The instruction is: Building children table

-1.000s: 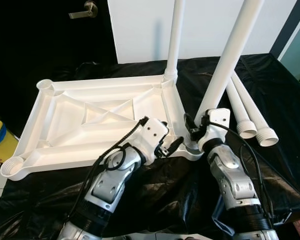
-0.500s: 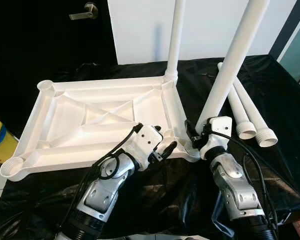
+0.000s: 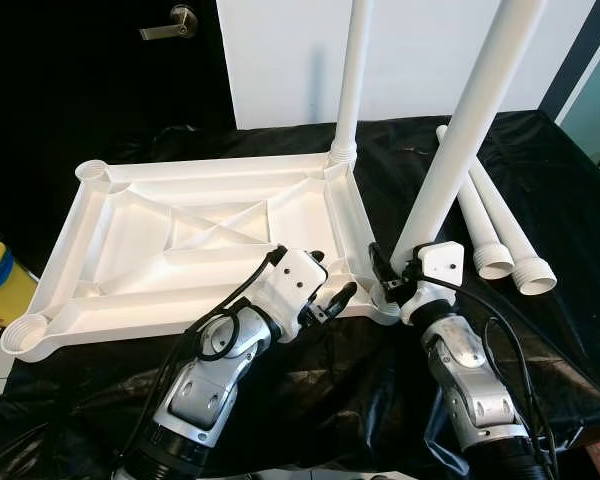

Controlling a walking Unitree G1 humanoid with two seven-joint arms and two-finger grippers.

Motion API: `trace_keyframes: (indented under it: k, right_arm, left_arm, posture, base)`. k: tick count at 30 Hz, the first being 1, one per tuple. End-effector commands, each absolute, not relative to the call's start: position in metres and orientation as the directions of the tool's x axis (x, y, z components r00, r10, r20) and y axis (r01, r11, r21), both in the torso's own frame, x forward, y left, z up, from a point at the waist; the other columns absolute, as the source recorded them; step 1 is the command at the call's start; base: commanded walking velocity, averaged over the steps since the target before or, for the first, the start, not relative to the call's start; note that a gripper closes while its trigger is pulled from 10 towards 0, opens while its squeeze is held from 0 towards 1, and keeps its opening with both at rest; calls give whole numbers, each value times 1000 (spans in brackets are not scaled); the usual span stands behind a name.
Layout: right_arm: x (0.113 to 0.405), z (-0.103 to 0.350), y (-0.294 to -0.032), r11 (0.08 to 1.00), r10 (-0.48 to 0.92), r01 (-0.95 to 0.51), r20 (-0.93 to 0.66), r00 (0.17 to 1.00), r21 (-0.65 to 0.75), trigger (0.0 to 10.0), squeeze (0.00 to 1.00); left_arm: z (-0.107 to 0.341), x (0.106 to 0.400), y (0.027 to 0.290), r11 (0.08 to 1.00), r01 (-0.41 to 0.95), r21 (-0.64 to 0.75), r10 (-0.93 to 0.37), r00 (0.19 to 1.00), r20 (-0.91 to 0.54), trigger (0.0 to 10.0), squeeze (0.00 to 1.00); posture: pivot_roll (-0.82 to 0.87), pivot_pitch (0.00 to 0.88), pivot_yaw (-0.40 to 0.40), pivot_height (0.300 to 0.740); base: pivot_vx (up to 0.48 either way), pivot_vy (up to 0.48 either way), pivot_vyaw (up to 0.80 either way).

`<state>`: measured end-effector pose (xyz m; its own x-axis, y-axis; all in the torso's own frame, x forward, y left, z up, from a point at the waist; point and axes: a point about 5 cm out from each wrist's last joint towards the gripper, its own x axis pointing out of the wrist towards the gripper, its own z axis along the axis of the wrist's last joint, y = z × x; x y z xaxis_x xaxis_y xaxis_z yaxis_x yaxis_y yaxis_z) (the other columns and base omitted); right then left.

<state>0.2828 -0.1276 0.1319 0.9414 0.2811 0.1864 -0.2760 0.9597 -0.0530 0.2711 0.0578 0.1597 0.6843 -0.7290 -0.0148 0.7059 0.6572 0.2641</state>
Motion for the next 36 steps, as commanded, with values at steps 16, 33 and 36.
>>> trace_keyframes:
  k: [16,33,36]
  right_arm:
    - [277,96,-116,930,362,-358,37,932,-82,10000,0]
    - [284,82,-124,955,292,-287,-78,953,68,10000,0]
    - [284,80,-125,958,276,-267,-91,957,103,10000,0]
  left_arm:
    - [162,271,61,678,684,270,-707,707,-18,10000,0]
    - [164,271,60,671,684,286,-710,704,-19,10000,0]
    - [164,271,60,671,684,288,-710,704,-20,10000,0]
  posture:
    - [-22,78,-10,740]
    - [-18,58,-16,740]
    - [-17,50,-17,740]
  base:
    - [0,0,0]
    - [0,0,0]
    - [0,0,0]
